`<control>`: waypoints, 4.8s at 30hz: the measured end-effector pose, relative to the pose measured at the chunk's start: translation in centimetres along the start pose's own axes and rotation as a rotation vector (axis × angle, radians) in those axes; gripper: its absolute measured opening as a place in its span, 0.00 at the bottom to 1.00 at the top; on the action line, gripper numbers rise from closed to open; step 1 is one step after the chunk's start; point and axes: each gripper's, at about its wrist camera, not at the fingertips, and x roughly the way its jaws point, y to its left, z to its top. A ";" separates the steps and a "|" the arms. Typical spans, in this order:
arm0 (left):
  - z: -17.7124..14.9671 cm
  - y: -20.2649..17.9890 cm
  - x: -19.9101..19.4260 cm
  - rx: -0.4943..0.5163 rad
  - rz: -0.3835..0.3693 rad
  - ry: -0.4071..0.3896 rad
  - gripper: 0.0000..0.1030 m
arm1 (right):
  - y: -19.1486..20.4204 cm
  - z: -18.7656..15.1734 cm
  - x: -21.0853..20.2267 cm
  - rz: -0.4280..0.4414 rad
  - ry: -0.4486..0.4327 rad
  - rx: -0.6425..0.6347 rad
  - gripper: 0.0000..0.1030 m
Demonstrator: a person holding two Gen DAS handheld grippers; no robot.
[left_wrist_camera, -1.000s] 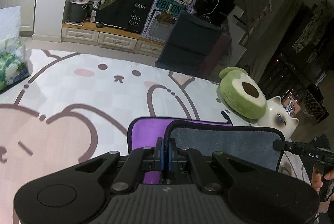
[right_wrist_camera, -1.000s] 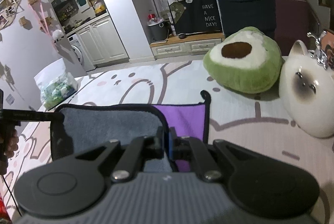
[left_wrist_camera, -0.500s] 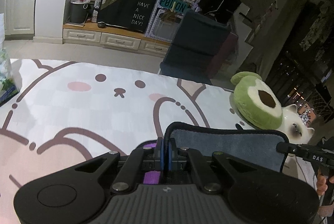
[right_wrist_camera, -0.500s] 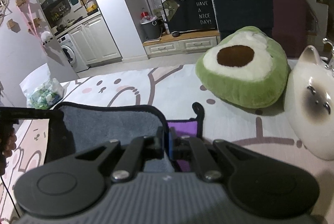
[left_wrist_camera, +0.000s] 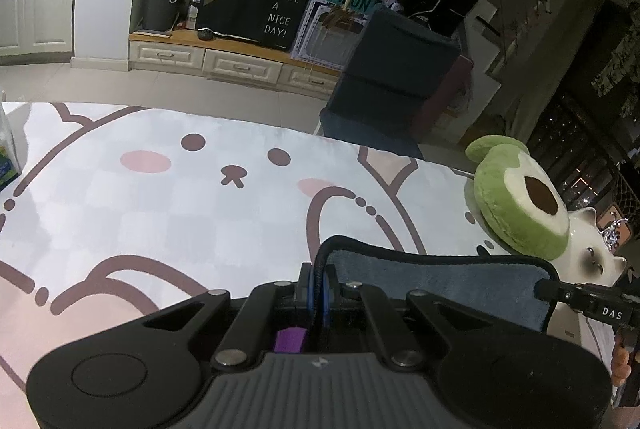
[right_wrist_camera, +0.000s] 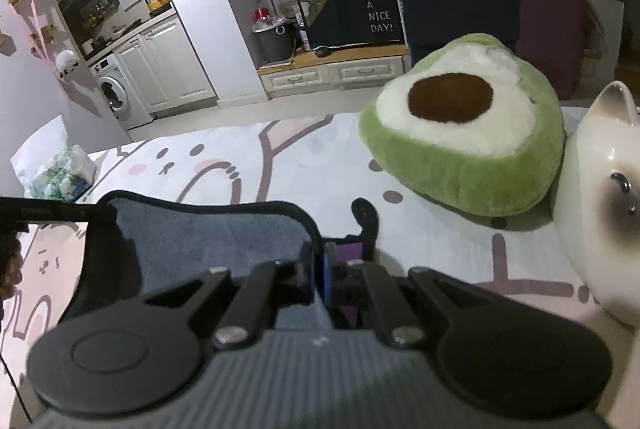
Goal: Fold towel
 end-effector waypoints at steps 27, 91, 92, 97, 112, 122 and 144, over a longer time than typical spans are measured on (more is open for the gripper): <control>-1.3 -0.5 -0.5 -0.004 0.101 0.088 1.00 | 0.7 -0.6 0.2 -0.024 0.069 0.033 1.00; -11.0 -13.4 -23.9 0.156 0.157 -0.076 1.00 | 9.1 -8.8 -23.2 -0.052 -0.152 -0.005 1.00; -11.2 -13.5 -24.1 0.159 0.159 -0.078 1.00 | 9.2 -9.0 -23.5 -0.054 -0.156 -0.007 1.00; -12.6 -14.3 -25.5 0.184 0.168 -0.086 1.00 | 9.7 -10.2 -25.2 -0.057 -0.182 -0.013 1.00; -15.2 -16.0 -28.9 0.221 0.133 -0.133 1.00 | 11.6 -12.8 -28.7 -0.060 -0.235 -0.045 1.00; -17.1 -16.4 -30.9 0.226 0.140 -0.169 1.00 | 13.2 -14.7 -30.3 -0.064 -0.244 -0.082 1.00; -22.4 -15.8 -34.6 0.210 0.115 -0.196 1.00 | 15.5 -19.5 -34.3 -0.071 -0.231 -0.116 1.00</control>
